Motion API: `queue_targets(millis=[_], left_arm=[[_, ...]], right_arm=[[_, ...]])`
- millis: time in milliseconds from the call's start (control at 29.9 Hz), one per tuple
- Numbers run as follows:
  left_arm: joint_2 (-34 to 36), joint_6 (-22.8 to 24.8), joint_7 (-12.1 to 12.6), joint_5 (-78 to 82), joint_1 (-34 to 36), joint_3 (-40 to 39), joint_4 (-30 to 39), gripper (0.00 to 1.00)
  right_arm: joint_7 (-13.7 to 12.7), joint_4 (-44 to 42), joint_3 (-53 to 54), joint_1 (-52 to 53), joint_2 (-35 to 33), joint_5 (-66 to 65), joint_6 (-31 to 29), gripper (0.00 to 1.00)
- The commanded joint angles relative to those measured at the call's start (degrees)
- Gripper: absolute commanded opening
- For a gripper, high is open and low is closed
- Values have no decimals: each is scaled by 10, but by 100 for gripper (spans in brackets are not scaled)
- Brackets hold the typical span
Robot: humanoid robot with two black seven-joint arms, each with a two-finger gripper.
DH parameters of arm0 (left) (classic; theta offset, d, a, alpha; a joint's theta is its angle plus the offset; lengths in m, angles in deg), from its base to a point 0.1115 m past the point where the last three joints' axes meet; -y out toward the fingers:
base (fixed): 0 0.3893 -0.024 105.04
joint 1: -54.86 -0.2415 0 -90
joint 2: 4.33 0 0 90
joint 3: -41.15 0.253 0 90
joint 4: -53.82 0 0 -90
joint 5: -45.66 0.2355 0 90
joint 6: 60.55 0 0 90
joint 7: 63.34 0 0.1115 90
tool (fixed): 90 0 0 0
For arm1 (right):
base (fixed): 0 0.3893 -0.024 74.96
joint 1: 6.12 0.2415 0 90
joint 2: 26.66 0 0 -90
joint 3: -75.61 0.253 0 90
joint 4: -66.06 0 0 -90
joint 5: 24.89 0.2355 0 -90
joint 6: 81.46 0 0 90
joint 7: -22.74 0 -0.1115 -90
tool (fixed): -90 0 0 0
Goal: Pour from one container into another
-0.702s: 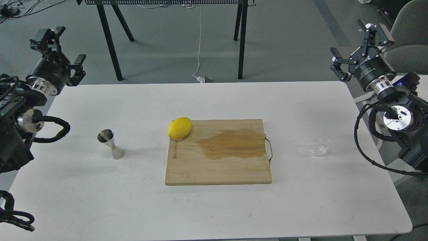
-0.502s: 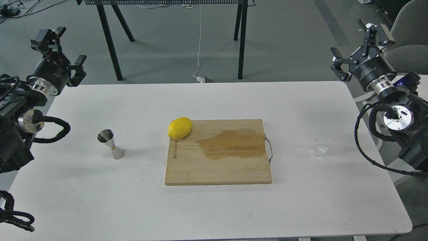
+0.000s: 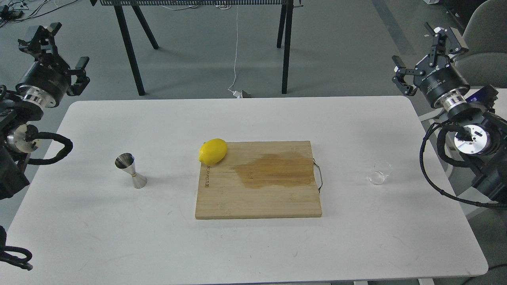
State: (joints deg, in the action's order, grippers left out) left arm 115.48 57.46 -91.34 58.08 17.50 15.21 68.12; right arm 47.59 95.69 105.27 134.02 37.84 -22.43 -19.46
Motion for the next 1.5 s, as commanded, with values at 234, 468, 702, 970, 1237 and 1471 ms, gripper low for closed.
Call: queue_targets(millis=[234, 468, 702, 970, 1237, 1471], left_arm=[[40, 0, 0, 359, 63, 36, 25, 100], [145, -264, 0, 513, 50, 48, 247, 100], [152, -488, 0, 582, -3, 99, 289, 100], [141, -560, 0, 630, -90, 99, 288, 100], [108, -560, 0, 630, -159, 100, 289, 100], [75, -560, 0, 630, -195, 101, 289, 100]], right_arm=[[0, 3, 15, 1, 0, 1, 0, 99], [1, 2, 19, 0, 0, 0, 0, 99], [1, 2, 20, -2, 0, 0, 0, 99], [1, 0, 19, -5, 0, 0, 0, 99], [0, 0, 14, -7, 0, 0, 0, 99], [0, 0, 15, -9, -1, 0, 0, 99]])
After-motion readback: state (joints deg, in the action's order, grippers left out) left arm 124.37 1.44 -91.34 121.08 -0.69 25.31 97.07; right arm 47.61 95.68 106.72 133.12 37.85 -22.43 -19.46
